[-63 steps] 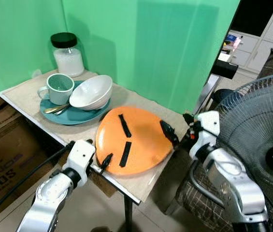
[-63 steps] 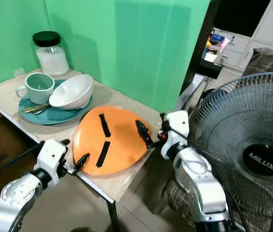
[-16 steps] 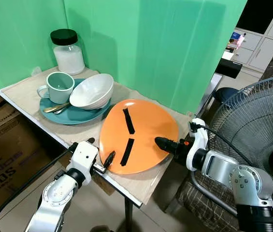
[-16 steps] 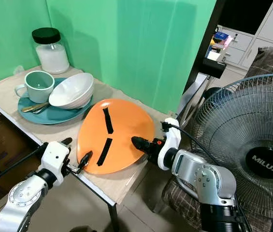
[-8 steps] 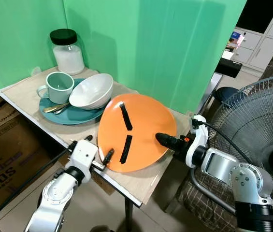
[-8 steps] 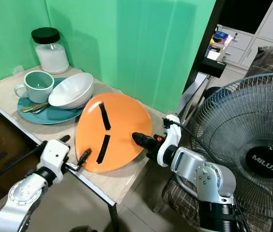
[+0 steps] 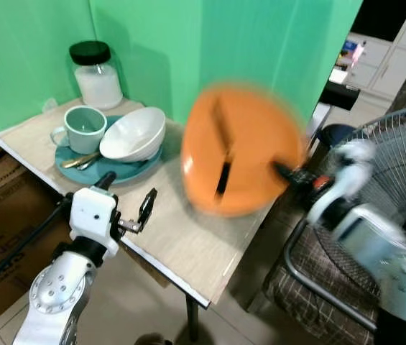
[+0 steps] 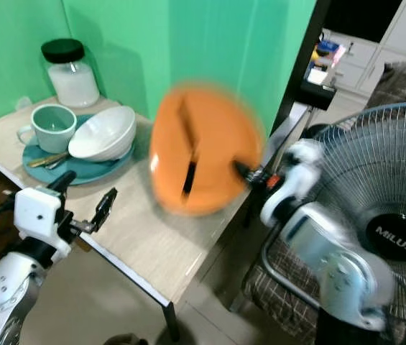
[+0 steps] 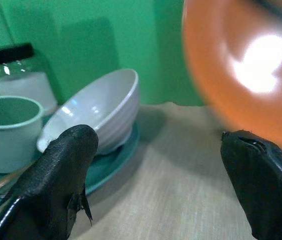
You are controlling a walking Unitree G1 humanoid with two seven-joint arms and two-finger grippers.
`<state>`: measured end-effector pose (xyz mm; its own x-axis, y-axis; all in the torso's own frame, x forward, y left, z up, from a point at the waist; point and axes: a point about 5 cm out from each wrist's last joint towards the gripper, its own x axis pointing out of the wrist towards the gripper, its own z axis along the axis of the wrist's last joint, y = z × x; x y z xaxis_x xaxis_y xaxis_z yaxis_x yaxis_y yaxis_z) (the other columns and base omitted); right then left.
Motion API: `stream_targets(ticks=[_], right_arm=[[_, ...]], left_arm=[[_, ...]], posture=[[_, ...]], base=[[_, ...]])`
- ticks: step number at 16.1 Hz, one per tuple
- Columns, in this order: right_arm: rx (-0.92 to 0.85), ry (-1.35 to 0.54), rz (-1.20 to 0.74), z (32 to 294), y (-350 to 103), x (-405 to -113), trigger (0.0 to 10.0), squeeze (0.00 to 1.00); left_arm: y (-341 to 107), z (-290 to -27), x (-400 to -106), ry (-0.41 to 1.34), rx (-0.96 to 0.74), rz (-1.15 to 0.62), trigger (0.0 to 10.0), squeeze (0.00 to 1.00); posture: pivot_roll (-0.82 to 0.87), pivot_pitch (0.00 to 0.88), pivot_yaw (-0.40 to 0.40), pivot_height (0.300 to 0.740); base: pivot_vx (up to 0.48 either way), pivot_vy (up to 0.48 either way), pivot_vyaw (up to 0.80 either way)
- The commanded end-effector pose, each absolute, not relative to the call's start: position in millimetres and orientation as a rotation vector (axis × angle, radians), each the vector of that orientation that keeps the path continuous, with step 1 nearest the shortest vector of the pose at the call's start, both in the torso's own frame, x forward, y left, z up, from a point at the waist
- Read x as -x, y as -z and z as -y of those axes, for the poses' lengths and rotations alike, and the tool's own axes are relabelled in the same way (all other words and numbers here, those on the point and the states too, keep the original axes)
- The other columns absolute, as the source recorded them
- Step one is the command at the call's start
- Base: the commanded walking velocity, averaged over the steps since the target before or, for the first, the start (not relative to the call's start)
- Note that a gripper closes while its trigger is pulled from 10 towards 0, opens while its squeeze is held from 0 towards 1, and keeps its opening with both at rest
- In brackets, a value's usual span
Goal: Setting the table
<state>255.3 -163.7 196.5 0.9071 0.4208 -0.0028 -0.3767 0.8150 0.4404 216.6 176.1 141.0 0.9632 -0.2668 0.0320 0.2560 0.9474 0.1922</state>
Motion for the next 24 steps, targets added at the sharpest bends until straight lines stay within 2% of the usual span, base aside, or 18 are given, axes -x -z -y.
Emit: stream_targets(ticks=[1, 3, 5, 6, 7, 8, 13, 17, 24], right_arm=[[-0.348, -0.454, 0.013, 157.0, -217.3, -249.2, 0.0, 0.0], [-0.262, -0.498, 0.053, 147.1, -223.4, -243.6, 0.0, 0.0], [-0.296, -0.474, 0.061, 145.0, -216.4, -243.4, 0.0, 0.0], [-0.276, -0.465, 0.061, 141.7, -212.6, -240.4, 4.4, 0.0], [-0.25, -0.467, 0.065, 139.5, -211.3, -238.3, 4.4, 0.0], [-0.19, -0.487, 0.078, 132.4, -208.9, -234.9, 10.0, 0.0], [-0.157, -0.483, 0.09, 121.1, -201.3, -233.6, 10.0, 0.0], [-0.155, -0.411, 0.136, 123.8, -200.1, -241.6, 10.0, 0.0], [-0.213, -0.423, 0.185, 117.9, -207.3, -240.8, 10.0, 0.0]], left_arm=[[-144.0, -173.9, -216.4, 0.241, -0.204, 0.053, 10.0, 0.0], [-143.7, -167.8, -219.1, 0.243, -0.235, 0.049, 10.0, 0.0], [-150.3, -162.0, -222.2, 0.229, -0.268, 0.065, 10.0, 0.0], [-154.5, -158.8, -223.3, 0.206, -0.216, 0.073, 10.0, 0.0], [-156.2, -157.1, -223.7, 0.196, -0.186, 0.074, 10.0, 0.0], [-157.1, -151.0, -225.7, 0.2, -0.174, 0.076, 10.0, 0.0], [-160.3, -137.2, -233.4, 0.236, -0.203, 0.095, 10.0, 0.0], [-163.0, -138.0, -236.1, 0.241, -0.242, 0.104, 10.0, 0.0], [-162.3, -142.6, -227.9, 0.211, -0.223, 0.088, 10.0, 0.0]], posture=[[0.09, 0.0, -0.001, 0.74], [0.08, 0.0, -0.001, 0.74], [0.08, 0.0, 0.006, 0.74], [0.07, 0.0, 0.004, 0.74], [0.07, 0.0, 0.002, 0.74], [0.06, 0.0, -0.001, 0.74], [0.06, 0.0, -0.003, 0.74], [0.08, 0.0, -0.014, 0.74], [0.09, 0.0, -0.022, 0.74]], base=[[0.0, 0.0, 0.0], [0.0, 0.0, 0.0], [0.0, 0.0, 0.0], [0.0, 0.0, 0.0], [0.0, 0.0, 0.0], [0.0, 0.0, 0.0], [0.0, 0.0, -0.62], [0.0, 0.0, -0.8], [0.0, 0.0, -0.8]])
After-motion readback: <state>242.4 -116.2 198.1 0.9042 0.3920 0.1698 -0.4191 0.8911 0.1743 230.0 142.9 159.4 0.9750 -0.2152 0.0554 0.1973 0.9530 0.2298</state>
